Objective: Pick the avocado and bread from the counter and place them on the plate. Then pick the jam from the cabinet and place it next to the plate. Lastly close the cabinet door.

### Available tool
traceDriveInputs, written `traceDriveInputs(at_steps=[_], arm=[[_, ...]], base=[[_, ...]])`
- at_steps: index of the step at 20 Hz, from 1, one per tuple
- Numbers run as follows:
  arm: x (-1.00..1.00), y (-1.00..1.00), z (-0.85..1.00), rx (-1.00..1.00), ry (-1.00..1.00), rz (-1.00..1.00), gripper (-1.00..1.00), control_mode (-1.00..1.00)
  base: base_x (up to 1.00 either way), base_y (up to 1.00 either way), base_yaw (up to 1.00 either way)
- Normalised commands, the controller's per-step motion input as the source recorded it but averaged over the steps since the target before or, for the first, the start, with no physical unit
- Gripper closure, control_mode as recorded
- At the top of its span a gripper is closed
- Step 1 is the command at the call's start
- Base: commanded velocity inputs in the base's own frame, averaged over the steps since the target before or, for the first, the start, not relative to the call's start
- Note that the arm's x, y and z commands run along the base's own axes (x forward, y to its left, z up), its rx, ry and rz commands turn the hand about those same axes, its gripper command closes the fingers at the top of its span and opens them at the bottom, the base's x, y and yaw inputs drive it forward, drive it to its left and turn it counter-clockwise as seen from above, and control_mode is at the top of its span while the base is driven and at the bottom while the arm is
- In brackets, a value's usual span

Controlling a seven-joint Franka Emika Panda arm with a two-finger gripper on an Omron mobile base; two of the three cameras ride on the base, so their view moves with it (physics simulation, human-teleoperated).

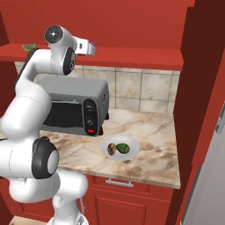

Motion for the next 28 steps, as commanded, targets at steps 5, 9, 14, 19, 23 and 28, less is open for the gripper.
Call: traceDriveInputs(at_steps=[5,9,14,19,23,28], arm=[[0.25,0.0,-0.09,0.0,0.01,0.01,-1.0,-1.0],[0.24,0.0,-0.05,0.0,0.0,0.02,-1.0,-1.0],[0.21,0.0,-0.04,0.0,0.0,0.02,-1.0,-1.0],[0.17,0.0,-0.02,0.0,0.0,0.01,-1.0,-1.0],[0.13,0.0,-0.01,0.0,0.0,0.01,-1.0,-1.0],[0.11,0.0,-0.03,0.0,0.0,0.01,-1.0,-1.0]], base=[[0.0,0.0,0.0],[0.0,0.0,0.0],[0.0,0.0,0.0],[0.0,0.0,0.0],[0.0,0.0,0.0],[0.0,0.0,0.0]])
